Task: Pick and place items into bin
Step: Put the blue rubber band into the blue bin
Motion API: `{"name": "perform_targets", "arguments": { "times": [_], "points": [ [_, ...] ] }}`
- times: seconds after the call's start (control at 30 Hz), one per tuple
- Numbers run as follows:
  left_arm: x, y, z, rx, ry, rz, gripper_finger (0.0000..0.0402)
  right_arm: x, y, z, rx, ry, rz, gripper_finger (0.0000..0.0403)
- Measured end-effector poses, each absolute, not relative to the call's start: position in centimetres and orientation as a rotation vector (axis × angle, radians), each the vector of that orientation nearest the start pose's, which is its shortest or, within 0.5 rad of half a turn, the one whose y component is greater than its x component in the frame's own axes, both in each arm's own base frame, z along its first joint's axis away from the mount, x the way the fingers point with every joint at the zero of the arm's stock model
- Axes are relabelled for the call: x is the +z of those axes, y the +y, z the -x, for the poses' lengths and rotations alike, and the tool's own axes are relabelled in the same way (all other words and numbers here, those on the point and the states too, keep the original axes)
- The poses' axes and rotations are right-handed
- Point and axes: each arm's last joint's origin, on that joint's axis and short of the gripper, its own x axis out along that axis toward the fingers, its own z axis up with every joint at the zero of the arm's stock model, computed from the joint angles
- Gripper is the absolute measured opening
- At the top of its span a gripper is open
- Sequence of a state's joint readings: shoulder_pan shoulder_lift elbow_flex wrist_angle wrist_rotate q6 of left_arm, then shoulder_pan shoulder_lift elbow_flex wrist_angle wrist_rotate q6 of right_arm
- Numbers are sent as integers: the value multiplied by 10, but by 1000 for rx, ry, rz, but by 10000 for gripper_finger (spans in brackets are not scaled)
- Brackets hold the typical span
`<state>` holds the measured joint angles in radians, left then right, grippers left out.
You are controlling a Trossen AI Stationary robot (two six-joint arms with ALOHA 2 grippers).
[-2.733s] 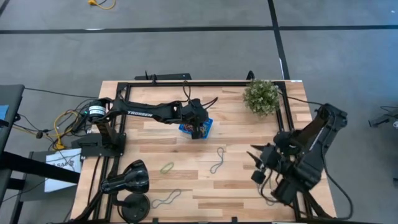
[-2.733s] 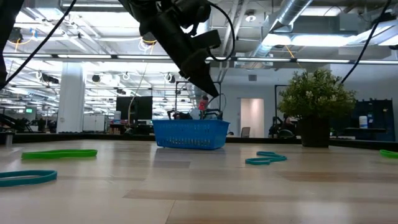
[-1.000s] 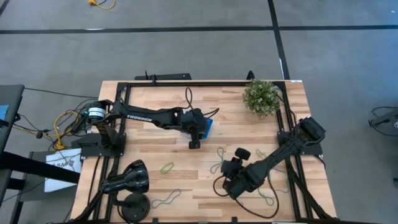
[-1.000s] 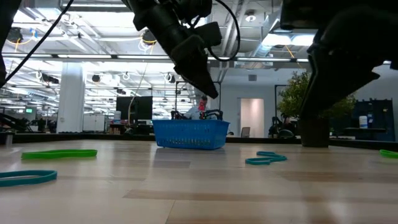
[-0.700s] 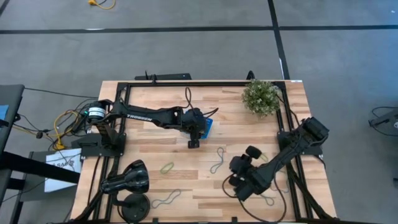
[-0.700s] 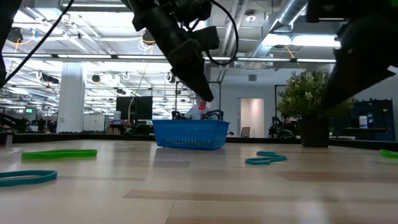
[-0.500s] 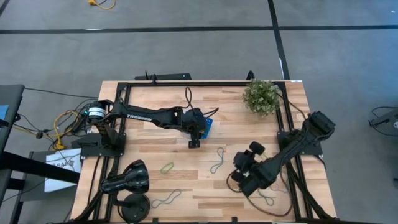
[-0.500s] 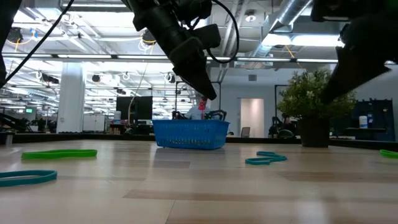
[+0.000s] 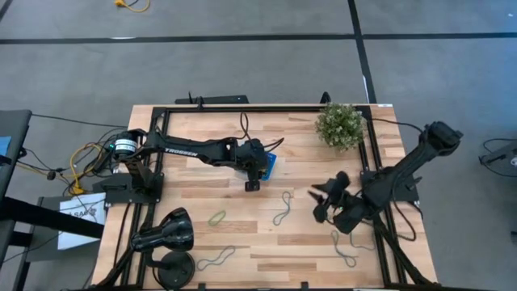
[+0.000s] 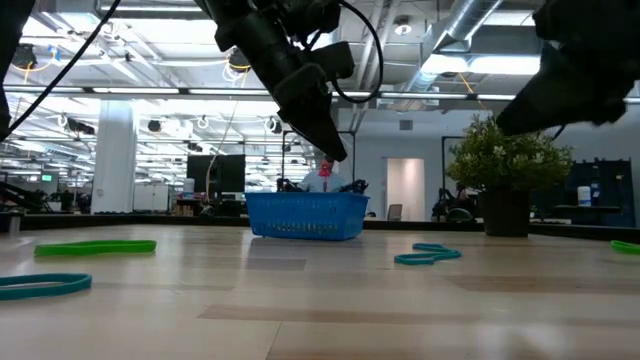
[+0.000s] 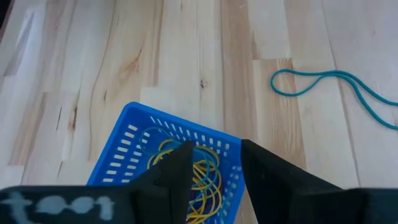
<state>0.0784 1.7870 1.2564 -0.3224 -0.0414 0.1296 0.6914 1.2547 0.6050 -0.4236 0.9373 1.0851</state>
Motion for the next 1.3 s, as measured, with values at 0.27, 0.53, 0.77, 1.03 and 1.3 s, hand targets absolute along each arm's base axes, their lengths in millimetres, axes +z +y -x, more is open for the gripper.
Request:
{"name": "perform_targets", "arguments": {
  "times": [0.27, 0.53, 0.77, 1.03, 1.3],
  "points": [
    [218, 31, -383, 53, 830, -110, 125, 146, 131, -199, -336, 486, -143, 118],
    [218, 31, -383, 39, 829, -104, 125, 108, 127, -221, -286, 604, -138, 118],
    [218, 31, -382, 38, 837, -104, 125, 97, 131, -234, -112, 598, 29, 118],
    [218, 31, -382, 38, 836, -105, 125, 92, 122, -241, -44, 647, 7, 118],
    [218, 31, -382, 37, 836, -106, 125, 90, 109, -246, -54, 683, -16, 118]
  ]
}}
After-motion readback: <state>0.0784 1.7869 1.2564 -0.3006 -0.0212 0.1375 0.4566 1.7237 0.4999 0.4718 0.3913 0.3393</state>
